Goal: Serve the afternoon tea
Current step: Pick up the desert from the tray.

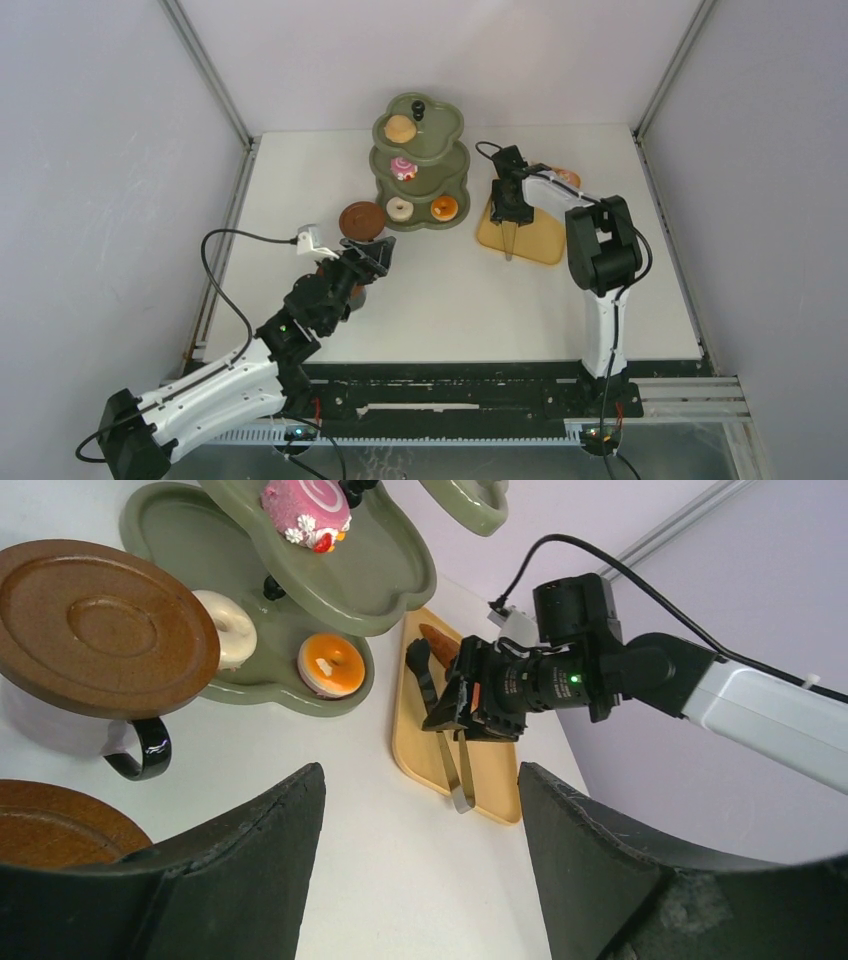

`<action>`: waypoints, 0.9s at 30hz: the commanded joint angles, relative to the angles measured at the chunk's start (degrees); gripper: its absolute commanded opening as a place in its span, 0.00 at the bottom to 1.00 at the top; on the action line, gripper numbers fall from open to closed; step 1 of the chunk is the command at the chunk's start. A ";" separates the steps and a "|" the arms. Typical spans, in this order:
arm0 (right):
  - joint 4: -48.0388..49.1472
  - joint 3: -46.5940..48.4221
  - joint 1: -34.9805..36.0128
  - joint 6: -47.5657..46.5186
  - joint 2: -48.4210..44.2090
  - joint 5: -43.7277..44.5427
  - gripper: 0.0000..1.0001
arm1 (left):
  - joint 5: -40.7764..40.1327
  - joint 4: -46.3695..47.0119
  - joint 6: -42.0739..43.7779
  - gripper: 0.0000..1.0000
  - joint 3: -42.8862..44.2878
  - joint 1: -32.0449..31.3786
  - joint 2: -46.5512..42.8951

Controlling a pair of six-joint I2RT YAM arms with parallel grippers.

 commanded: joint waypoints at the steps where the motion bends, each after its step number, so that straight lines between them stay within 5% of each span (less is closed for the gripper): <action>1: -1.38 3.71 -0.04 -5.29 1.49 3.67 0.65 | 0.57 3.44 1.52 0.75 2.07 -0.29 0.23; 18: 15.44 -14.73 5.56 -1.49 -15.08 11.30 0.80 | 0.48 4.87 4.57 0.76 2.85 -0.46 -0.45; 23: 24.39 -24.17 11.58 4.82 -21.77 24.81 1.00 | 0.05 7.18 6.73 0.76 2.36 -0.46 -0.58; 27: 26.77 -26.97 14.21 11.70 -23.71 29.02 0.97 | -0.09 8.73 8.28 0.76 2.40 -0.46 0.03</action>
